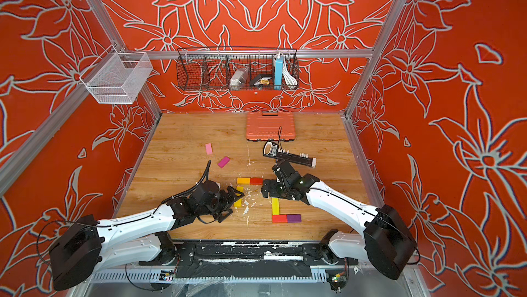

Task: Assemble the letter c with building blocks
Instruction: Assemble the building block at the center of the board.

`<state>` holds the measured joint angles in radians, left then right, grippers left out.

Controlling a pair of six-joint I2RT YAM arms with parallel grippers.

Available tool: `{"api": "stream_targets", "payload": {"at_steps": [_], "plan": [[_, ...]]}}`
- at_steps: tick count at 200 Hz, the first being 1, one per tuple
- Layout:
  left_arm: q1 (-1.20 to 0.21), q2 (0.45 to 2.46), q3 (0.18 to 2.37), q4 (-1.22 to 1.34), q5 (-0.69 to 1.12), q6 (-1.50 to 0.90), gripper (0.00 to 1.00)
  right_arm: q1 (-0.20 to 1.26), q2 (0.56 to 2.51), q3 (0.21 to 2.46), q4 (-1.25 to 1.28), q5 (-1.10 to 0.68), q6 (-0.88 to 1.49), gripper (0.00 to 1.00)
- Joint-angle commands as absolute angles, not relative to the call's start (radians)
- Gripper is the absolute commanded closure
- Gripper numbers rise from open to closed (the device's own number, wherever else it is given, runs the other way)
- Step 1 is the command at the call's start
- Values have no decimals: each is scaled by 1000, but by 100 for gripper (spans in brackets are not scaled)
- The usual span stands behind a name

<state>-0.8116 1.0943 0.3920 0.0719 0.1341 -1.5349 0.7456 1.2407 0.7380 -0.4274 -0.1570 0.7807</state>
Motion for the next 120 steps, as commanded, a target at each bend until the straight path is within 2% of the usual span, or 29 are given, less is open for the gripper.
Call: {"api": "stream_targets", "payload": {"at_steps": [1, 120], "plan": [[-827, 1071, 383, 127, 51, -1641, 2, 751, 1255, 764, -422, -137, 786, 4], [-856, 1219, 393, 231, 35, -1722, 2, 752, 1277, 782, -417, -141, 768, 3]]}}
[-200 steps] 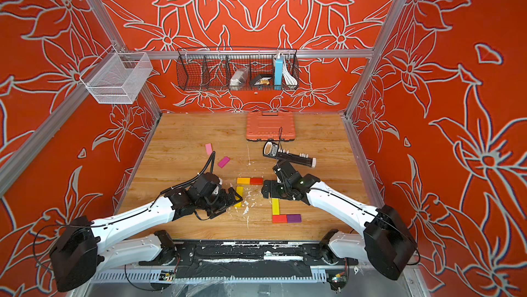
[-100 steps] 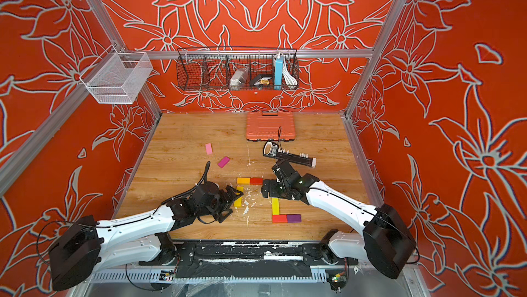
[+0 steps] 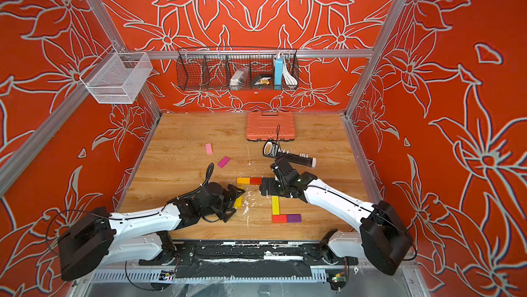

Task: Assemble the letter c with building blocks
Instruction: Assemble the building block at the center of the board.

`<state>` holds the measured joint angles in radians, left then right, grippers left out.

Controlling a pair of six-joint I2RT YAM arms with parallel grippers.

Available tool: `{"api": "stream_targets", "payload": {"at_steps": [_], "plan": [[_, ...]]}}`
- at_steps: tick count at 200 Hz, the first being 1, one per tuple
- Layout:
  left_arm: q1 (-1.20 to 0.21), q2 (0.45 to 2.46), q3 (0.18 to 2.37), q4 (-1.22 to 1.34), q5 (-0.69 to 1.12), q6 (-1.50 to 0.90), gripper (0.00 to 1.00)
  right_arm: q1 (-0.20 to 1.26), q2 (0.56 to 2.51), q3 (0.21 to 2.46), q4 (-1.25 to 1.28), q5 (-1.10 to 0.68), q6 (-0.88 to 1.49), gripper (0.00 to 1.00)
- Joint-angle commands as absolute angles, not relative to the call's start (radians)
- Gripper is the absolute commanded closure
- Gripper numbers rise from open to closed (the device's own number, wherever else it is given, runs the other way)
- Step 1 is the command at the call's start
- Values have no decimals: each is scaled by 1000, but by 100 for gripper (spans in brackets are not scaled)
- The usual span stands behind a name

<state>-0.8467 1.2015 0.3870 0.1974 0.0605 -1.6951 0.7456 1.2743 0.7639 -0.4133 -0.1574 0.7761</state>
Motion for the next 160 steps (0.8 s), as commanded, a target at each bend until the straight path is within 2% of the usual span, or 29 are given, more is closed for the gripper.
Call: {"api": "stream_targets", "payload": {"at_steps": [1, 160], "plan": [[-856, 1220, 393, 230, 35, -1722, 2, 752, 1277, 781, -417, -141, 767, 3], [-859, 1312, 399, 318, 38, -1735, 2, 751, 1278, 771, -414, -137, 761, 3]]}}
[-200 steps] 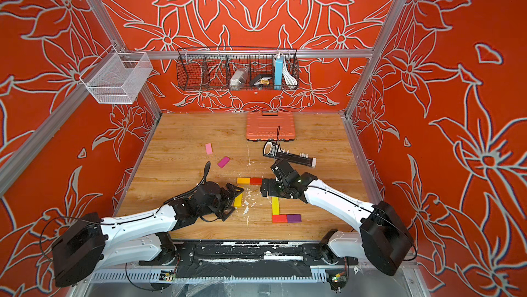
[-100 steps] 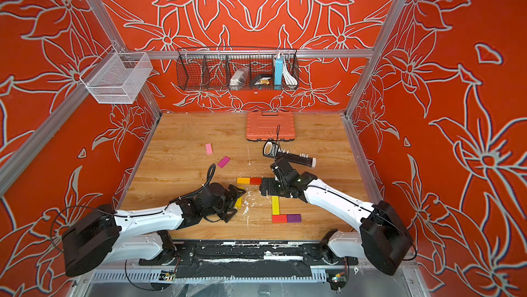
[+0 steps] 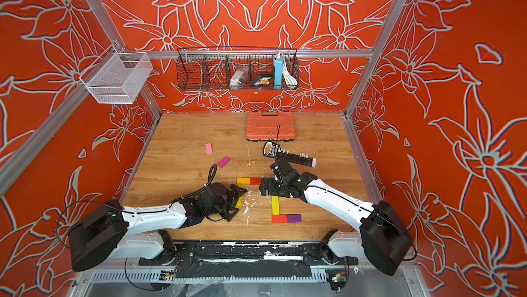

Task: Assemble the letter c with building blocks
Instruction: Assemble the building block at the center of the board.

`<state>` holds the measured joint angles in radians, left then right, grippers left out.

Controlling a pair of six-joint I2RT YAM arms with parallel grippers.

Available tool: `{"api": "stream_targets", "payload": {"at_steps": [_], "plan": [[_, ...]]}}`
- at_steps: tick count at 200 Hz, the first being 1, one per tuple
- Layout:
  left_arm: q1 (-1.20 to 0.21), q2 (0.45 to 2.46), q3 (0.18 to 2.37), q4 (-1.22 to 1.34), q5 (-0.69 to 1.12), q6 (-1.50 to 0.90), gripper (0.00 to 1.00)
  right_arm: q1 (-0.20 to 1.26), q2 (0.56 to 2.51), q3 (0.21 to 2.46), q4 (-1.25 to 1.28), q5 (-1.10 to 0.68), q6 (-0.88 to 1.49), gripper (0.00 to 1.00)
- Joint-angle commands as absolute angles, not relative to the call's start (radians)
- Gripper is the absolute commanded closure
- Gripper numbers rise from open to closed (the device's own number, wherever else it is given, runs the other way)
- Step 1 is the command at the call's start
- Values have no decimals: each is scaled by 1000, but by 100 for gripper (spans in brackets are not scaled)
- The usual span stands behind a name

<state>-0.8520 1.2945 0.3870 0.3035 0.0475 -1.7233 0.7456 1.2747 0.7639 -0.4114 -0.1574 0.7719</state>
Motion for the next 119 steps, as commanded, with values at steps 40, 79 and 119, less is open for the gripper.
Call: {"api": "stream_targets", "payload": {"at_steps": [40, 79, 119], "plan": [[-859, 1313, 392, 323, 31, -1735, 2, 751, 1277, 770, -414, -137, 760, 3], [-858, 1320, 391, 331, 26, -1737, 2, 752, 1281, 771, -413, -138, 760, 3], [-855, 1330, 391, 339, 28, -1737, 2, 750, 1282, 772, -413, -137, 758, 3]]}}
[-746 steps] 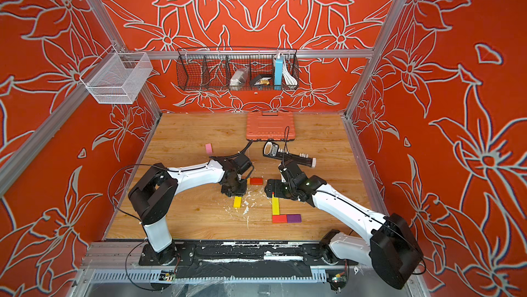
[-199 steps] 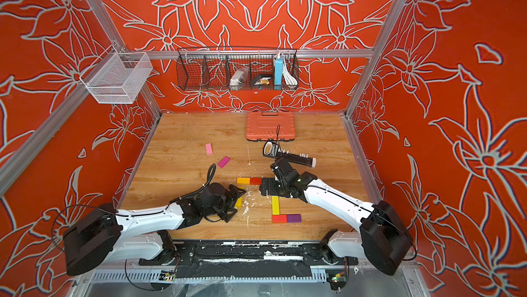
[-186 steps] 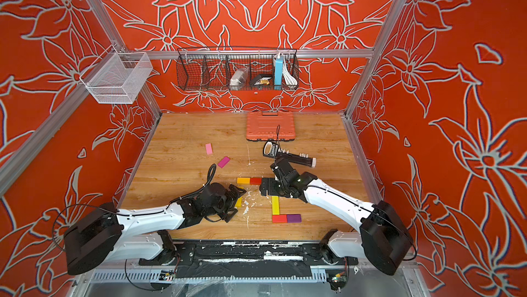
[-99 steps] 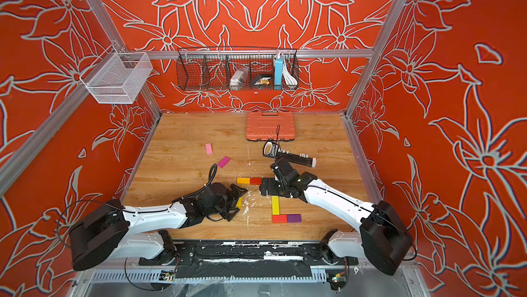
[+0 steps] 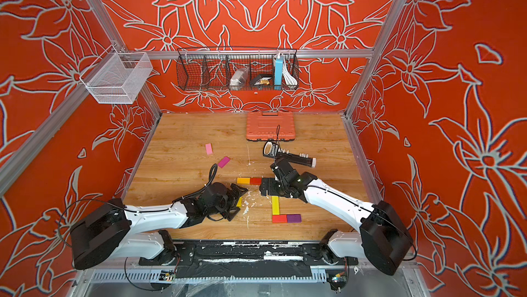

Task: Assemble the letter c with building blocks
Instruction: Assemble the building block at the center of the board.

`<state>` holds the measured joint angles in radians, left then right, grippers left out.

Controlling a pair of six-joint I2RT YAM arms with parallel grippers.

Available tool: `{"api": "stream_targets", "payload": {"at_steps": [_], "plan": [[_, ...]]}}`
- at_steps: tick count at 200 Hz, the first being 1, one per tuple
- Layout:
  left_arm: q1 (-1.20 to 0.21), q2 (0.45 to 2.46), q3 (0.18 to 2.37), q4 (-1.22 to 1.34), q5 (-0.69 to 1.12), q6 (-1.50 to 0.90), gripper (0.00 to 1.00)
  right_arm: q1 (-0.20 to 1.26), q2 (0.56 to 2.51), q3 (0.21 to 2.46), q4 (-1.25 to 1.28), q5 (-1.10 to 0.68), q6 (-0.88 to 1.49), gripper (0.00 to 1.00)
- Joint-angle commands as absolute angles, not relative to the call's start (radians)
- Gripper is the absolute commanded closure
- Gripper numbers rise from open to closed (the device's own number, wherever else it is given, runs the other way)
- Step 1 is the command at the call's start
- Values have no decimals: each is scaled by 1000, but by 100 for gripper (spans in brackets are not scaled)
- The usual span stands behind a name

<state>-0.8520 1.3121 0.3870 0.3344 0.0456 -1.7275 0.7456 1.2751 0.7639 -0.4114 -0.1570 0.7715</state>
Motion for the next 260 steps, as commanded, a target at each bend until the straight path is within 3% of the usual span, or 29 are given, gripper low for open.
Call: {"api": "stream_targets", "payload": {"at_steps": [1, 260], "plan": [[-855, 1331, 390, 340, 28, -1737, 2, 751, 1283, 772, -413, -137, 758, 3], [-795, 1376, 411, 350, 87, -1698, 2, 751, 1301, 773, -407, -137, 758, 3]]}}
